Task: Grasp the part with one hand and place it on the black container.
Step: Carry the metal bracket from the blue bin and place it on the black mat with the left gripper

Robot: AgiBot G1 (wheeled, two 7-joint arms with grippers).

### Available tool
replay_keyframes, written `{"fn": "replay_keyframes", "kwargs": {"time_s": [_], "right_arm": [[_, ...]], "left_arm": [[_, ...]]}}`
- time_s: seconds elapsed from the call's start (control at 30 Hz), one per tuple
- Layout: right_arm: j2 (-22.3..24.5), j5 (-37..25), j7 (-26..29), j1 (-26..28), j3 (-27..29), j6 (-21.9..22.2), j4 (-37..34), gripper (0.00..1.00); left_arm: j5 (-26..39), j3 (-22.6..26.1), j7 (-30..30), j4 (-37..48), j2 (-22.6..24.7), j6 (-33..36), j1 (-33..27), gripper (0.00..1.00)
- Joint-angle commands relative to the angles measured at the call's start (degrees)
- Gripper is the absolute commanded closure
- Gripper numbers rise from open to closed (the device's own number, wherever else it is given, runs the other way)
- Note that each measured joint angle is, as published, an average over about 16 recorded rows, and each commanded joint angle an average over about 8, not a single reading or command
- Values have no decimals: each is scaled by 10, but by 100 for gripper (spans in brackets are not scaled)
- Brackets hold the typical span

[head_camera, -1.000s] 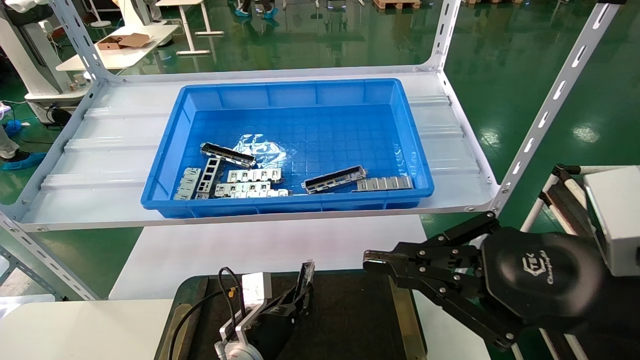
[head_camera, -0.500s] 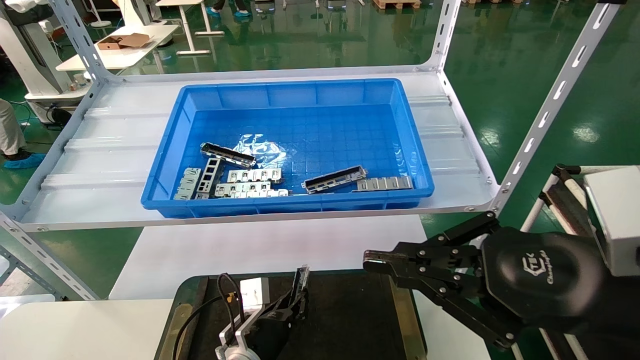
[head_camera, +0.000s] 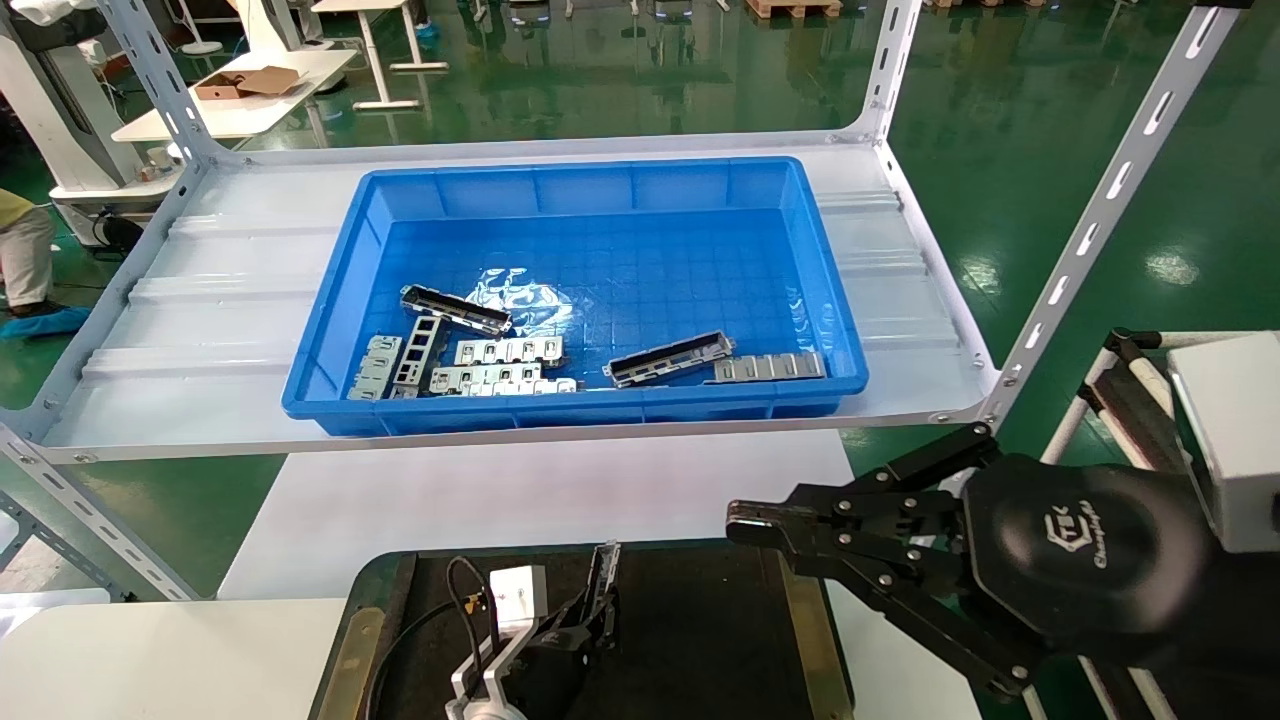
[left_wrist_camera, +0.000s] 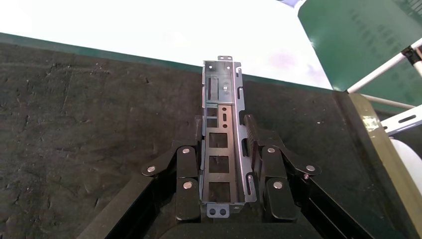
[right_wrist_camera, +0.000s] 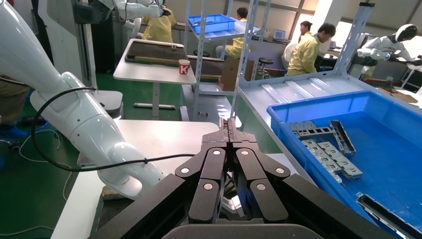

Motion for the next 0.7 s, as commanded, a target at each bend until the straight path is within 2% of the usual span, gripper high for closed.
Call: {"fn": "replay_keyframes", "kwargs": {"time_s": [0.03, 0.27, 0.33, 0.37, 0.57, 0.6, 0.63, 0.7], "right_arm": [[0, 0, 0, 0, 0, 0, 0, 100], [0, 0, 0, 0, 0, 0, 0, 100], [0, 0, 0, 0, 0, 0, 0, 95], [0, 0, 0, 0, 0, 0, 0, 83], [0, 0, 0, 0, 0, 0, 0, 9], [0, 0, 0, 0, 0, 0, 0, 1], [0, 0, 0, 0, 0, 0, 0, 0], [0, 0, 0, 0, 0, 0, 0, 0]], "left_arm": [[5, -2, -3, 8, 4, 2, 1, 100], [21, -8, -10, 26, 11, 9, 5, 100], [25, -10, -12, 30, 13, 10, 6, 97], [26, -11, -13, 31, 14, 10, 7, 90], [33, -14, -18, 36, 17, 12, 9, 15], [34, -15, -18, 37, 17, 12, 9, 6], [34, -15, -19, 37, 17, 12, 9, 0], [35, -16, -19, 38, 18, 12, 10, 0]]}}
